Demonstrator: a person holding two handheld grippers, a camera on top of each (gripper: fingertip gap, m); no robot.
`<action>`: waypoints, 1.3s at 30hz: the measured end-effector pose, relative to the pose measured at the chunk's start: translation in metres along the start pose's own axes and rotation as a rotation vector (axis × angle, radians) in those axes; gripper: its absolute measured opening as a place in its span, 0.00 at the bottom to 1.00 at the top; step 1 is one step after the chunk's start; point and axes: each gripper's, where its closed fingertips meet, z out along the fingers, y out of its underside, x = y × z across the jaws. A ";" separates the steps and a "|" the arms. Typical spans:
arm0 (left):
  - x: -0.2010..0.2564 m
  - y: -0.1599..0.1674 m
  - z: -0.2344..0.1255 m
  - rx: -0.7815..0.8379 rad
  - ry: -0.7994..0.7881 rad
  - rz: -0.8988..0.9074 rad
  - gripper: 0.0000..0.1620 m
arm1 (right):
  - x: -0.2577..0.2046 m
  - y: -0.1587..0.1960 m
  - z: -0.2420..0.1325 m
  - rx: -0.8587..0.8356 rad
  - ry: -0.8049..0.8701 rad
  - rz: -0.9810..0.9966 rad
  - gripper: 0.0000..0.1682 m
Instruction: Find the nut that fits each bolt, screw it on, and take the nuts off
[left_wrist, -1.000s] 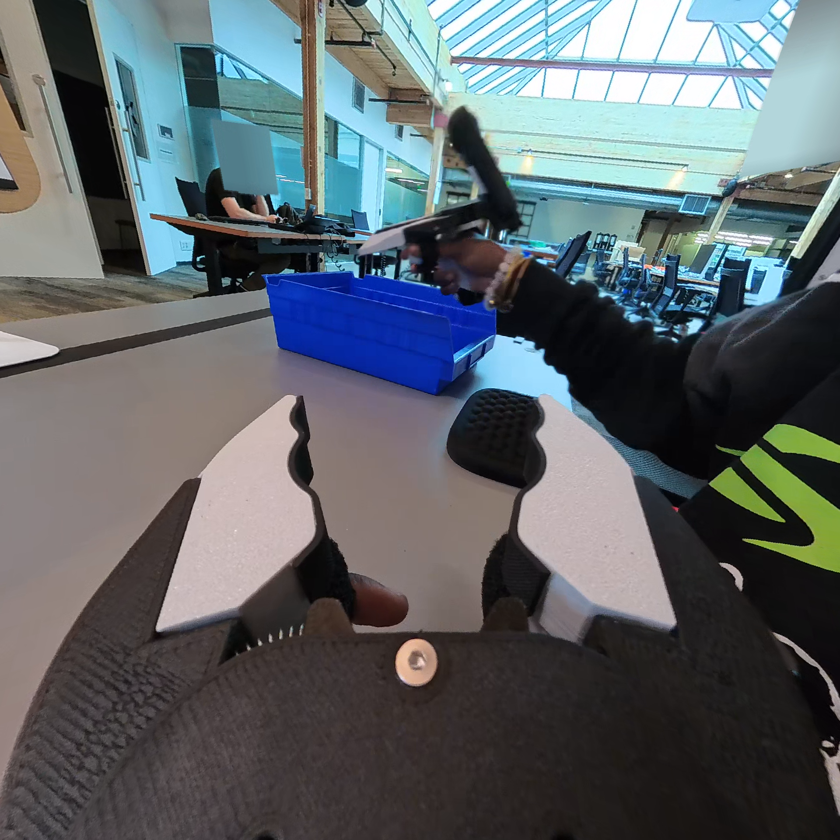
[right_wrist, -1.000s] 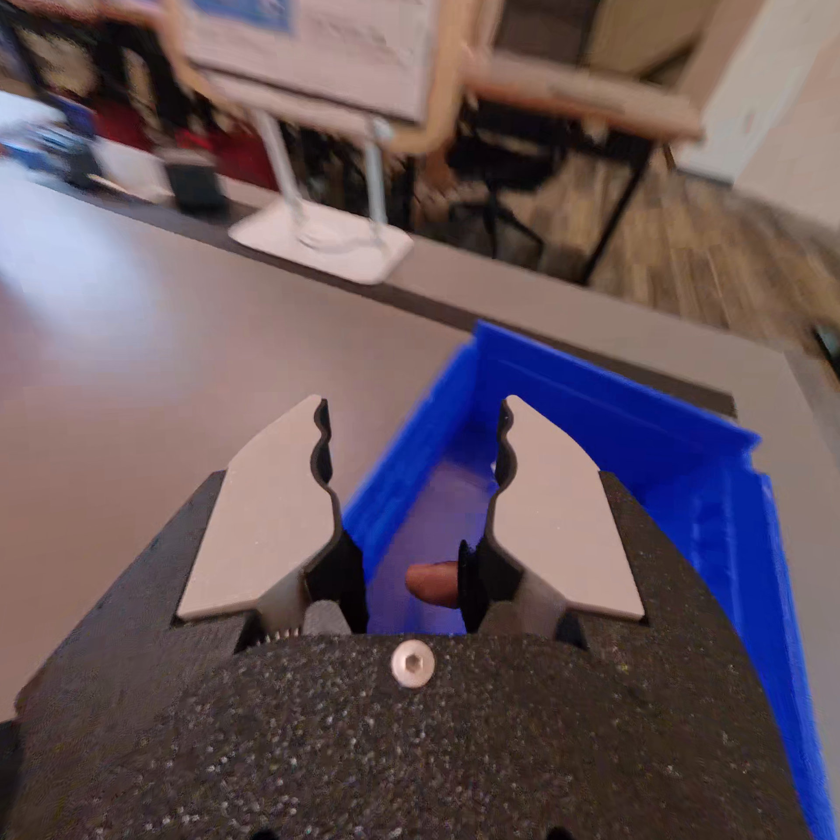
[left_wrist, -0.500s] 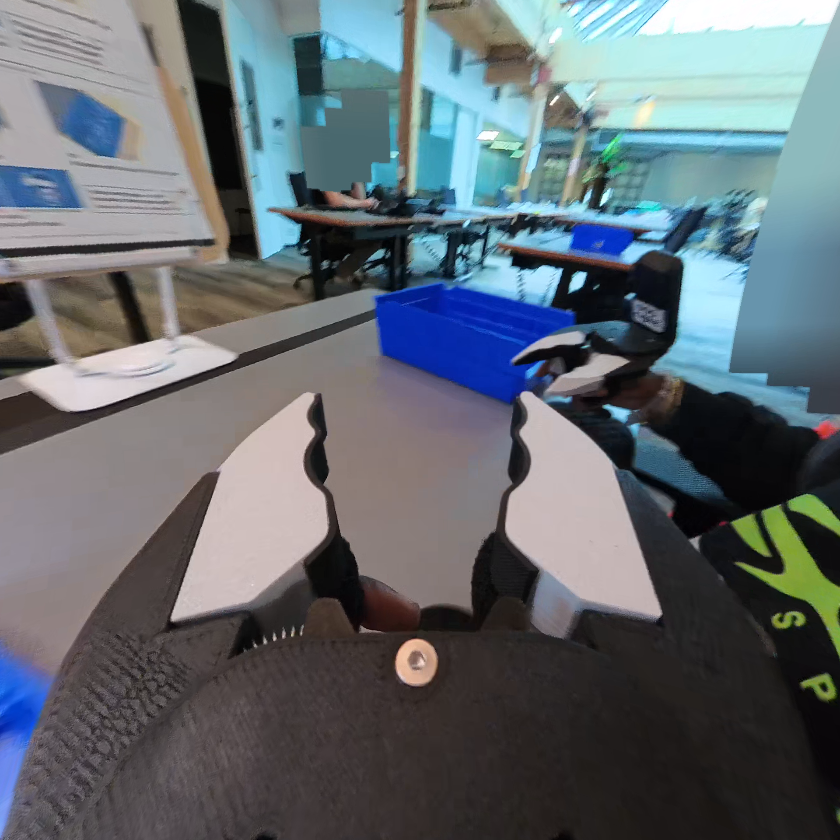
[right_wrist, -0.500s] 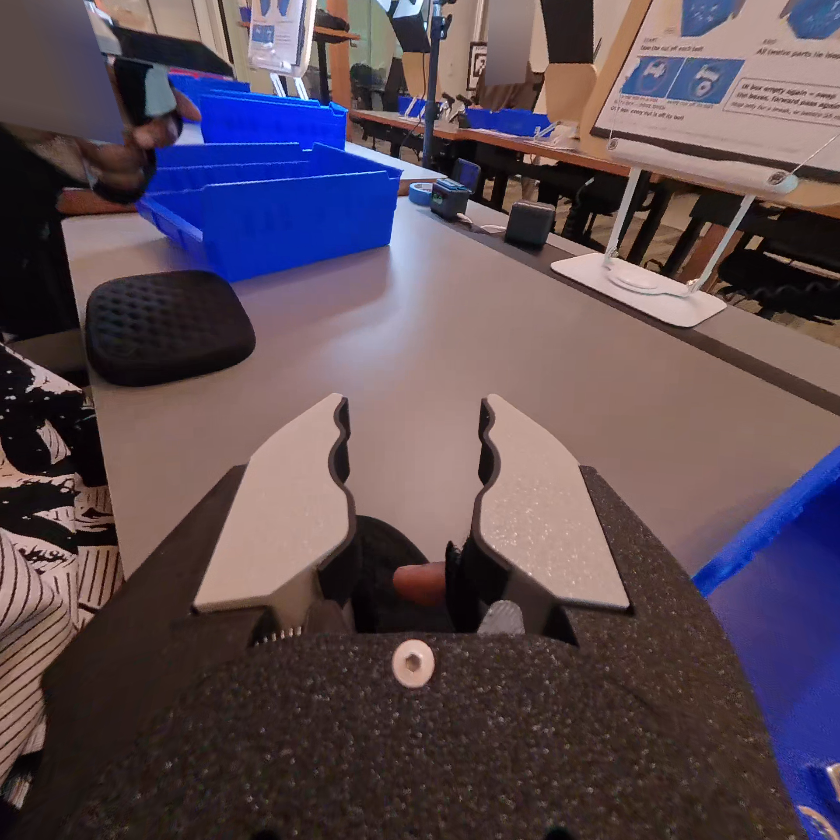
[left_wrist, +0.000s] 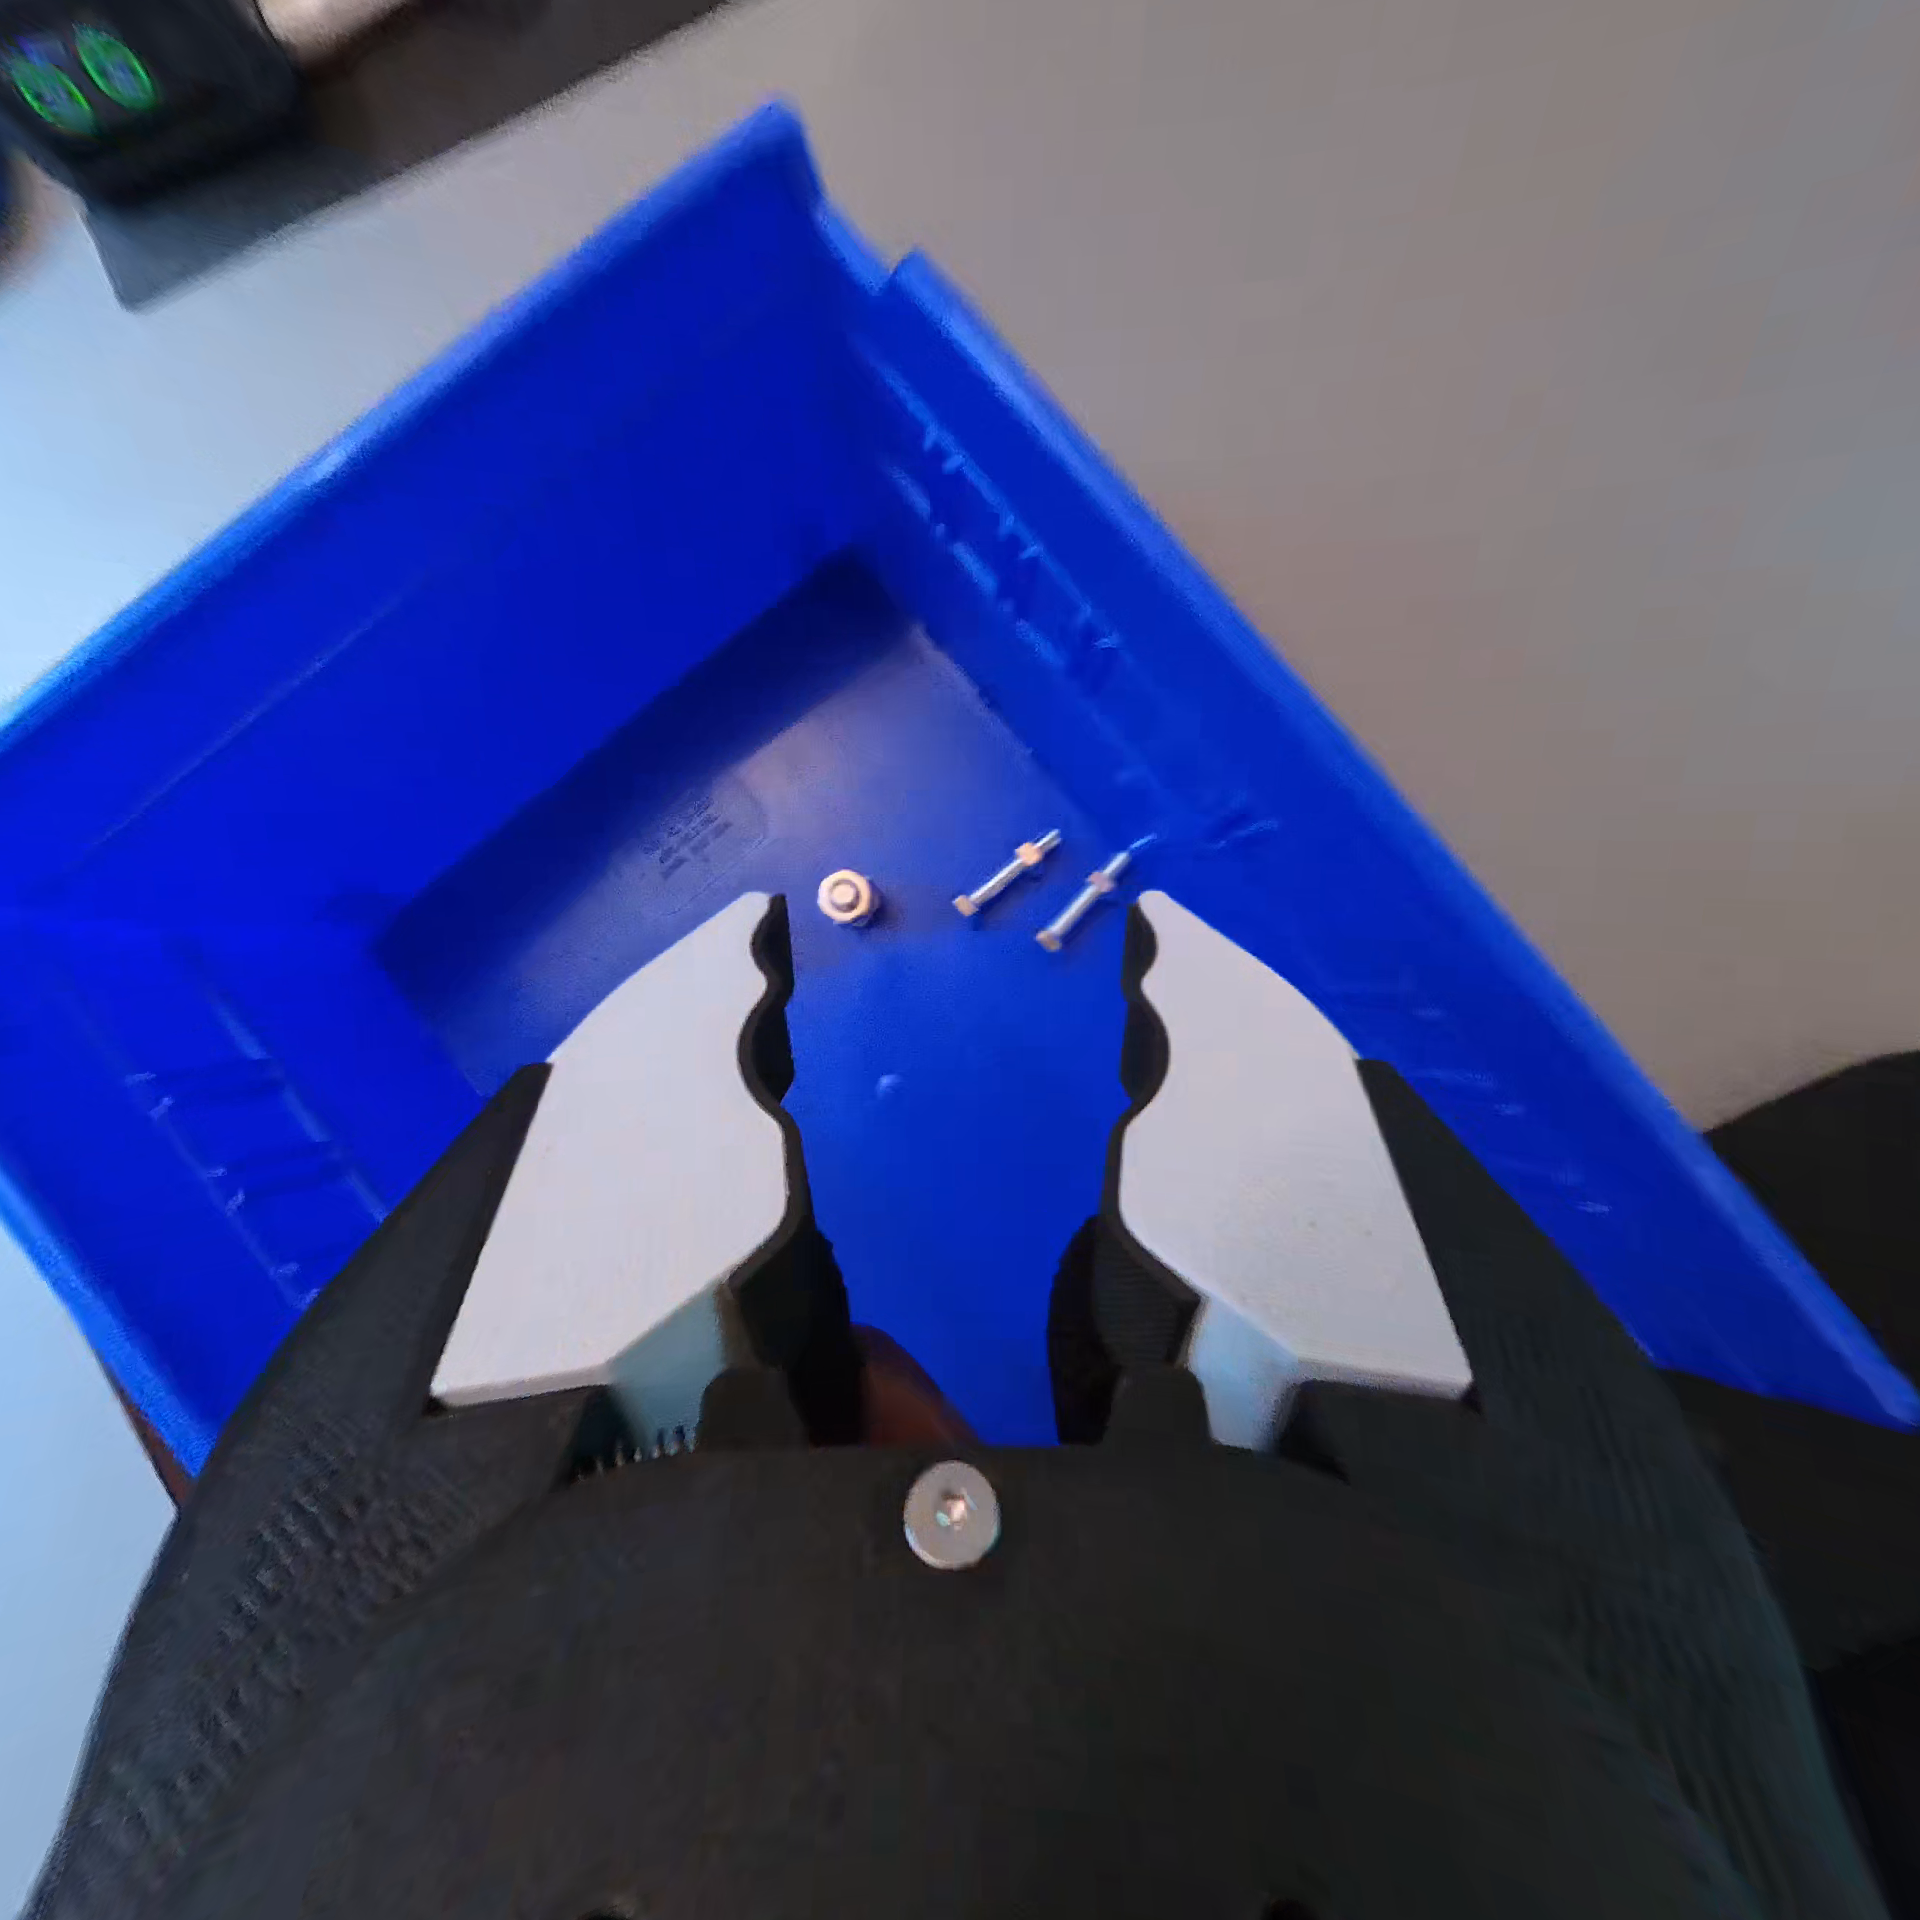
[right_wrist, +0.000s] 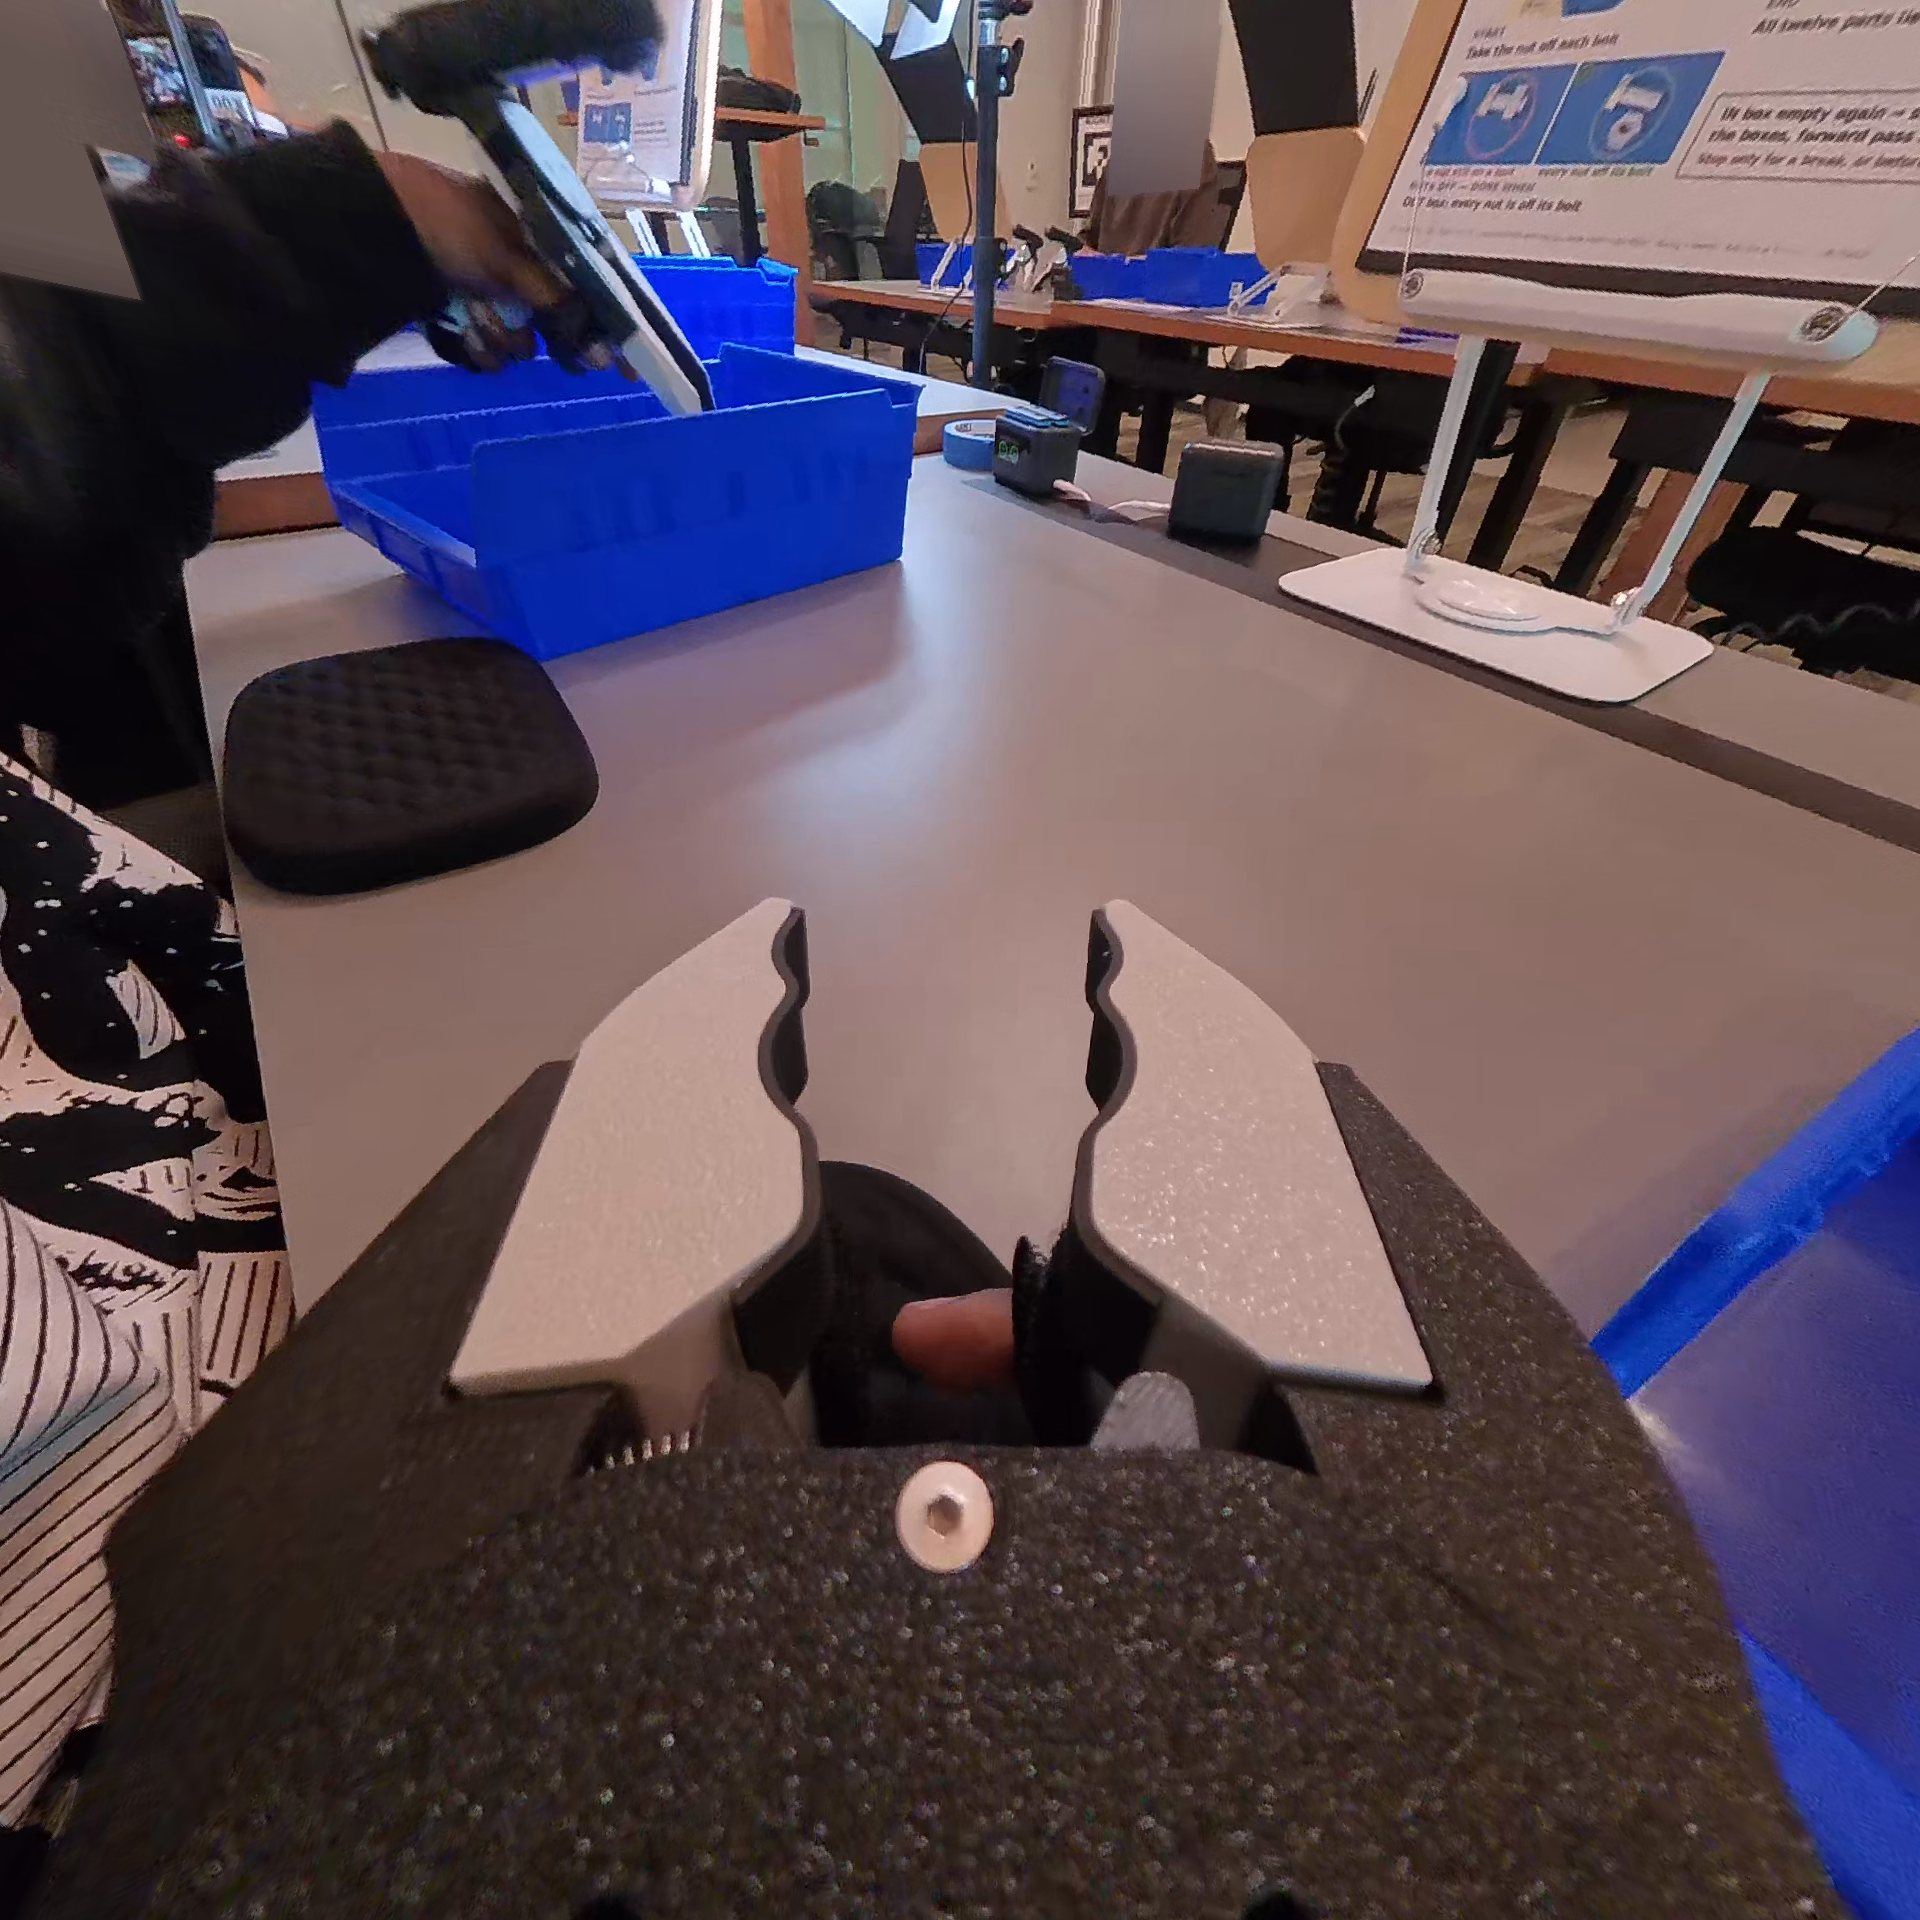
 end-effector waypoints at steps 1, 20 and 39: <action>-0.006 0.004 0.009 -0.041 0.000 -0.003 0.36 | 0.000 0.000 0.000 0.003 -0.002 0.005 0.31; -0.027 0.037 0.063 -0.229 0.042 -0.012 0.10 | 0.010 -0.004 -0.005 0.055 0.008 0.080 0.30; 0.193 -0.052 -0.061 0.138 0.288 0.553 0.09 | 0.007 0.003 0.001 0.002 0.009 0.055 0.30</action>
